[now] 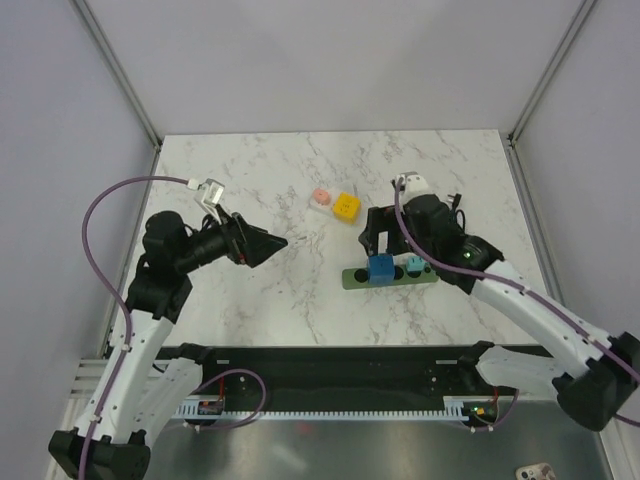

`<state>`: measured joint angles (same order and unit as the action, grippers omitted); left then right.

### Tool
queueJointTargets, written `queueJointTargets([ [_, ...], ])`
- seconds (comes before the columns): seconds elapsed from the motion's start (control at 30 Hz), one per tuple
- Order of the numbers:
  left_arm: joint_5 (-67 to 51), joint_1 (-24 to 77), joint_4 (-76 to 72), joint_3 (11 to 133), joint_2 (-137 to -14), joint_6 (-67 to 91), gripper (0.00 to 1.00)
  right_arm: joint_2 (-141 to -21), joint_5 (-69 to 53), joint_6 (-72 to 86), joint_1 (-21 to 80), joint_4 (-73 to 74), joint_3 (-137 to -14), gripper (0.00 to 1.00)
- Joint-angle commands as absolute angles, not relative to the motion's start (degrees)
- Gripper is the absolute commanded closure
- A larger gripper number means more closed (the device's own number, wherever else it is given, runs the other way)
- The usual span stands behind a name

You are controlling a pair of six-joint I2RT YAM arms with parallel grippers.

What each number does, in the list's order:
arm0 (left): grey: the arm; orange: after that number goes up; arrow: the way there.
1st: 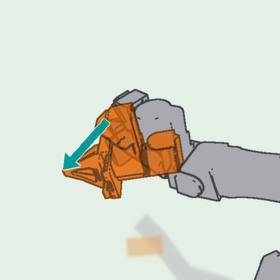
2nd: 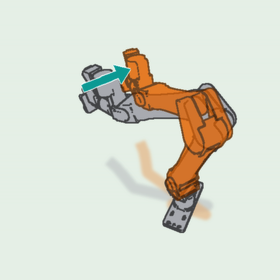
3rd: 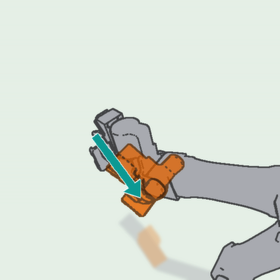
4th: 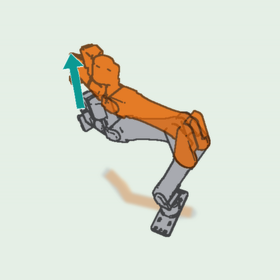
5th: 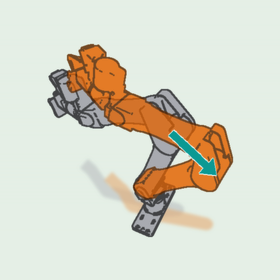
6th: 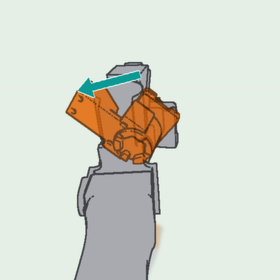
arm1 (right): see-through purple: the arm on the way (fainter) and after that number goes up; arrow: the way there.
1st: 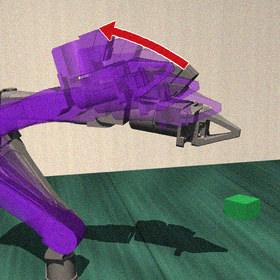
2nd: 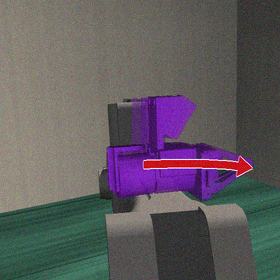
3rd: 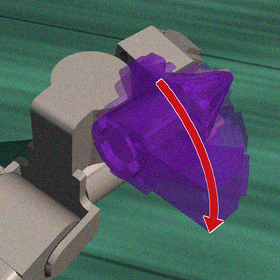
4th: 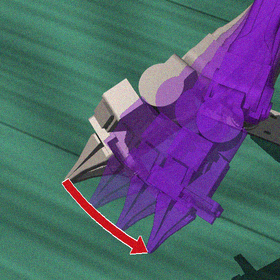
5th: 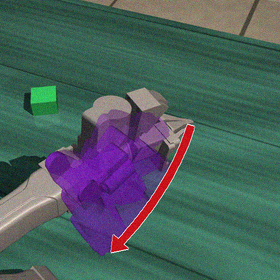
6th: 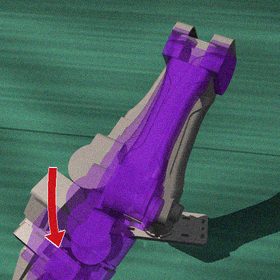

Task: Insert the plug

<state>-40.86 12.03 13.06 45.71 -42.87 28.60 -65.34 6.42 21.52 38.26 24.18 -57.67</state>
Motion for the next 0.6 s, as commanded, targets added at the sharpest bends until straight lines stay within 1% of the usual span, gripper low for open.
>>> queueJointTargets([
  [0.0,-44.47,12.30,10.99,47.63,-40.17,26.45,0.00,-54.09,9.57,26.80,38.32,19.95,-54.67,0.02],
  [0.1,-44.47,12.30,10.99,48.69,-37.10,26.28,0.00,-47.84,12.21,27.86,38.23,20.39,-53.44,0.02],
  [0.2,-43.24,12.30,10.72,49.57,-35.60,26.02,0.00,-44.57,14.58,28.30,38.23,20.39,-53.44,0.02],
  [0.4,-43.77,12.30,10.81,48.43,-34.02,25.58,0.00,-41.40,17.93,28.92,38.23,19.78,-52.91,0.02],
  [0.57,-43.16,12.30,10.81,46.76,-32.78,25.66,0.00,-41.84,17.58,28.92,38.23,18.55,-51.68,0.02],
])
